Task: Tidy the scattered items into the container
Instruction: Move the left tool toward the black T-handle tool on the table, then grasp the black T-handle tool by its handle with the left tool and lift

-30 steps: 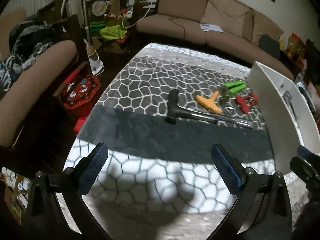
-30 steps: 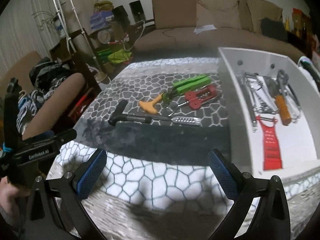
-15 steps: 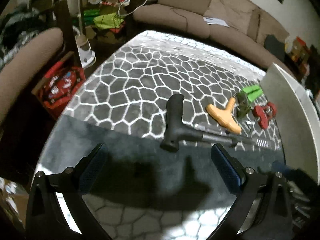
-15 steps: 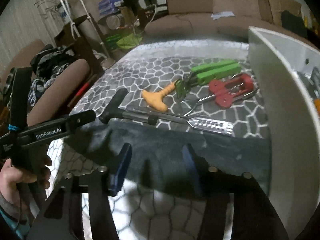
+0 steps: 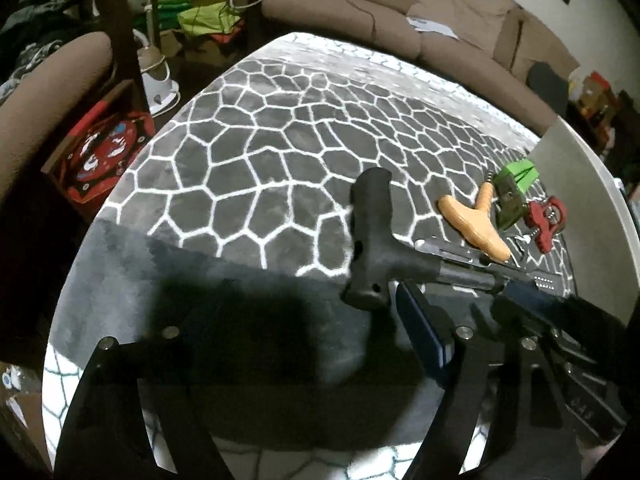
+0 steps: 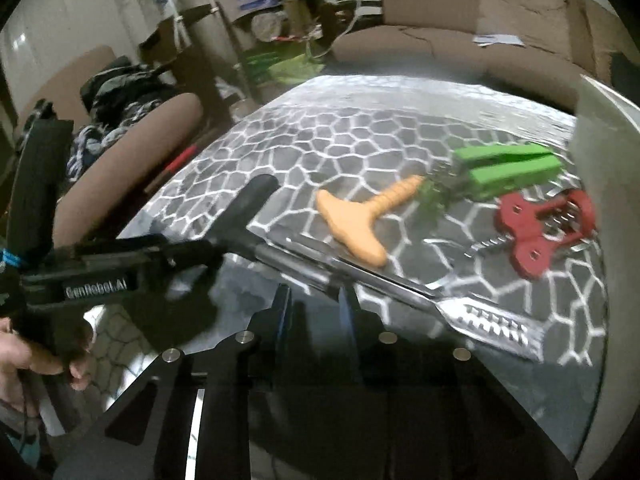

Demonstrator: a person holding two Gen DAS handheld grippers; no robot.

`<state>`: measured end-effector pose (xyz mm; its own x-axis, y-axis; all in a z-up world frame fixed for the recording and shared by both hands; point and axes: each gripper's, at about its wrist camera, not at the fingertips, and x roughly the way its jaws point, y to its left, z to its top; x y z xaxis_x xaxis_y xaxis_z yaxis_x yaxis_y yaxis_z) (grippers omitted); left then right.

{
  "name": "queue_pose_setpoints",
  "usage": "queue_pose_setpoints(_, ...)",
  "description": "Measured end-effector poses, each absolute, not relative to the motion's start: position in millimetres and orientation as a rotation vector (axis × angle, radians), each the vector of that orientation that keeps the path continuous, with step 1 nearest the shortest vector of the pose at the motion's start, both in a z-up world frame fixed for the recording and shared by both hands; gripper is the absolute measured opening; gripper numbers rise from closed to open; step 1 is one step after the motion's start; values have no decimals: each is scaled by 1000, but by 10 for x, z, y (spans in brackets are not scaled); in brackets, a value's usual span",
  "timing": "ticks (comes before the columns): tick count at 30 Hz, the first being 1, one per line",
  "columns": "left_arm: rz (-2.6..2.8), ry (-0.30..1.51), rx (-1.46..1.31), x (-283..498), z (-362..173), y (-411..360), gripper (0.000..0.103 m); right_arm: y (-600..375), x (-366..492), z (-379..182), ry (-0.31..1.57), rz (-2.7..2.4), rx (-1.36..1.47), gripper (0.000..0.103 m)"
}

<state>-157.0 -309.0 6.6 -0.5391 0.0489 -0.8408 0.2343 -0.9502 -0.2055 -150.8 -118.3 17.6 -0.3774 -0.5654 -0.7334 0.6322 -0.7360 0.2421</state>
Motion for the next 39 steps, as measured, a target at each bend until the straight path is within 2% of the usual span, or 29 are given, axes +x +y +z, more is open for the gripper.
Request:
queue_pose_setpoints(7, -2733, 391, 1444, -1619, 70, -2992, 77, -1123, -1590, 146, 58, -2151, 1127, 25)
queue_pose_setpoints(13, -2804, 204, 1461, -1676, 28, -2793, 77, -1196, -1622, 84, 64, -2138, 1129, 25)
queue_pose_setpoints(18, -2857, 207, 1494, -1691, 48, -2698, 72, -1239, -1592, 89, 58, -2127, 1133, 23)
queue_pose_setpoints(27, -2919, 166, 1675, -1269, 203, -2387, 72, -828, -1125, 112, 21, -2108, 1205, 23)
queue_pose_setpoints(35, -2839, 326, 1936, -468, 176, -2104, 72, -329, -306, 155, -50, -2060, 1262, 24)
queue_pose_setpoints(39, -2813, 385, 1910, -121, 264, -2063, 74, -200, -3, 245, -23, -2045, 1256, 24)
